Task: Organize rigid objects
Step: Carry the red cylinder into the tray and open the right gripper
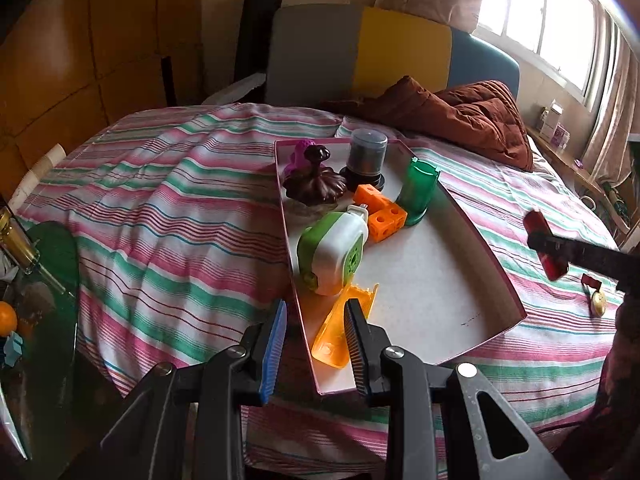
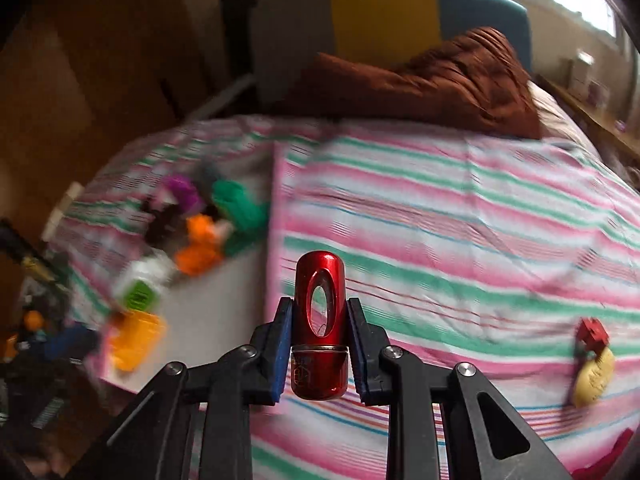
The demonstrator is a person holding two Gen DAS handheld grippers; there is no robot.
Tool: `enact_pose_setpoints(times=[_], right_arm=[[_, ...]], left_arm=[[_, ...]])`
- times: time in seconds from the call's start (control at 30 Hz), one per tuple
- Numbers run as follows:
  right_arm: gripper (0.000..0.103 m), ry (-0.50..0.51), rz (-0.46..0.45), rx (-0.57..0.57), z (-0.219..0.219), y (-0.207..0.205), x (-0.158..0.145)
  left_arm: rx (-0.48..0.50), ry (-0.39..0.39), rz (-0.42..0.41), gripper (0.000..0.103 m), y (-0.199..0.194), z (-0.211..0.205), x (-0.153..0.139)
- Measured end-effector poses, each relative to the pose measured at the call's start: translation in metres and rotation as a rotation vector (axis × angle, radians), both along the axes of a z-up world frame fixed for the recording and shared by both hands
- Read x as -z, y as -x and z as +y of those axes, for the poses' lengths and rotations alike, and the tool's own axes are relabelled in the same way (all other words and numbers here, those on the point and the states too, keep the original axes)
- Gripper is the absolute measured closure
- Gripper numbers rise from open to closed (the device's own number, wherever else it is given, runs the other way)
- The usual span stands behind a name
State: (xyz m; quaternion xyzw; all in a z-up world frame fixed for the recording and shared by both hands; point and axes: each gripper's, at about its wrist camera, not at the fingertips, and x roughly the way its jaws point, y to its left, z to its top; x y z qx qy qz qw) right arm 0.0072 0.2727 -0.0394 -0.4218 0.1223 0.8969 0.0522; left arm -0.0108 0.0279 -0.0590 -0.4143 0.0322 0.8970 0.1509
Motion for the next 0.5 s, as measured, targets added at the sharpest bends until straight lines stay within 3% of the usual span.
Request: enact_pose_setpoints(times=[0.2, 0.4, 0.5], right_arm=[[0.077, 0.058, 0.010, -0.146, -0.049, 0.018, -0.008], [0.077, 0.077, -0.088, -0.235, -0.090, 0.043, 0.026], [0.077, 0.024, -0.127, -0.245, -0.105, 0.053, 0.044]], left_arm=[[-0.017, -0.003, -0.001, 0.074, 0.001, -0.006, 0.000], [-0.042, -0.005, -0.009, 0.074, 0.005, -0.014, 0.003], [-0.052, -0.002, -0.009, 0.074, 0.006, -0.017, 0.004]])
